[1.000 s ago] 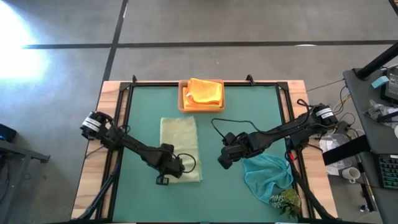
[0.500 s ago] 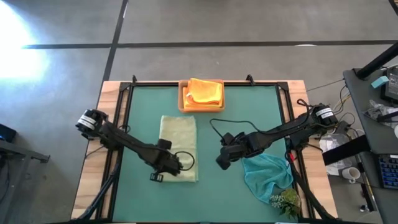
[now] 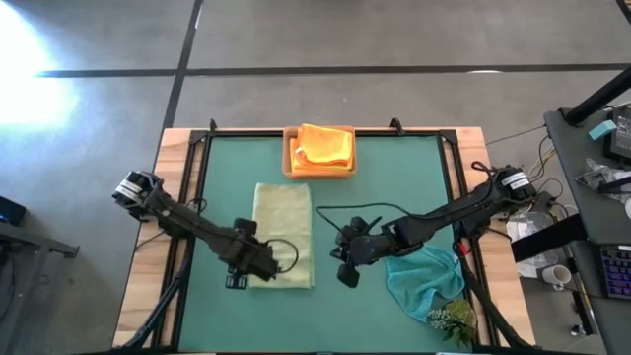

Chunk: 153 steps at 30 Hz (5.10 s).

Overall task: Fold microfiber towels
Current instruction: Fold the gray towel, then put the gray towel into the orange bin

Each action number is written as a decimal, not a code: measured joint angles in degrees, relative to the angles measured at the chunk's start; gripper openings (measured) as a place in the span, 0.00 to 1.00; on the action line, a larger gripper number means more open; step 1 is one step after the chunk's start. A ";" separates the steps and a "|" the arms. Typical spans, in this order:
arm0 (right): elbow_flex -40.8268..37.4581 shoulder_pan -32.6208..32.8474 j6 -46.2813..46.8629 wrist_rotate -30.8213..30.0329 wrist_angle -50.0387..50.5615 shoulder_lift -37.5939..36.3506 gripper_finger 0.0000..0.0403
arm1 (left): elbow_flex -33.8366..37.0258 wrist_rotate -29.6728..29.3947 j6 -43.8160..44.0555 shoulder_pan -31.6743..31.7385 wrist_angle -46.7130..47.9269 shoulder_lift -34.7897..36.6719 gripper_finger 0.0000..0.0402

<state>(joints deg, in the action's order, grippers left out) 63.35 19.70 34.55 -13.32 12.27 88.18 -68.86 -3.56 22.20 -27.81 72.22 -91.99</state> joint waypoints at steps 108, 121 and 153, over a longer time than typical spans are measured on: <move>46.85 8.40 -12.06 -12.17 34.15 30.88 0.02 | -8.17 -17.37 24.59 -20.37 -17.25 -4.57 0.02; 41.78 -6.10 -15.06 -16.28 28.70 31.51 0.02 | -1.00 -21.24 31.61 -11.12 2.91 -4.04 0.02; 34.07 -13.55 -17.88 -8.66 18.04 30.94 0.31 | 6.68 -23.48 23.76 3.48 5.63 -3.52 0.31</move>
<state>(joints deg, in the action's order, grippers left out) 97.43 6.15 16.67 -21.98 30.32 119.12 -62.17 -27.04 45.95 -24.34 77.85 -95.50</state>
